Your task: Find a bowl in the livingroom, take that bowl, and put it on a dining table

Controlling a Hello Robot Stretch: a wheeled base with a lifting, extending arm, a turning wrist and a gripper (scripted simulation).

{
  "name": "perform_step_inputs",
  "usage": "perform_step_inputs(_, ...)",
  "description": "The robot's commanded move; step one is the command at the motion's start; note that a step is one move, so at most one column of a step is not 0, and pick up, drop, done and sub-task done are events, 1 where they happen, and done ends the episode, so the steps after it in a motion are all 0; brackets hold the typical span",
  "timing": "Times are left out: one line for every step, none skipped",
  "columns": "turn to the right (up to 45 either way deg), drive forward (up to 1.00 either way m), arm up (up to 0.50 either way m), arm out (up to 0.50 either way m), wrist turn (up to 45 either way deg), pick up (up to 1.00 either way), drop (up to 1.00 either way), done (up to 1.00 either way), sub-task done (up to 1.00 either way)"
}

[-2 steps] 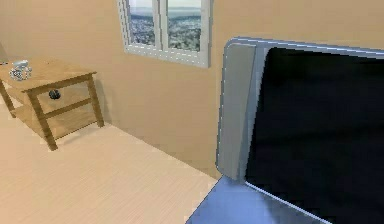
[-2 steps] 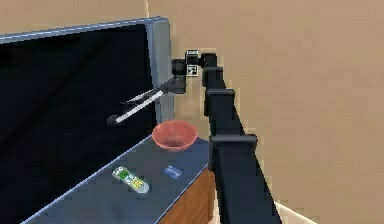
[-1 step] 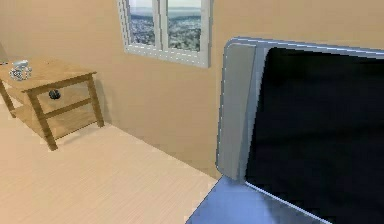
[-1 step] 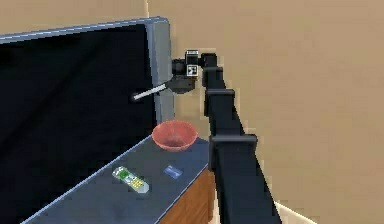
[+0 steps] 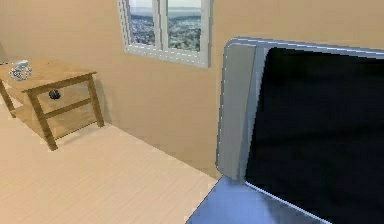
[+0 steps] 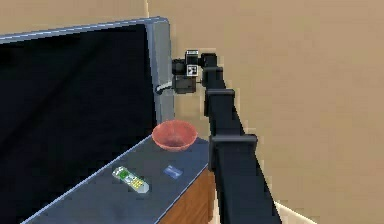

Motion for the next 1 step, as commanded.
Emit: perform_step_inputs(0.0,0.0,-0.3,0.0,0.0,0.0,0.0,0.0,0.0)
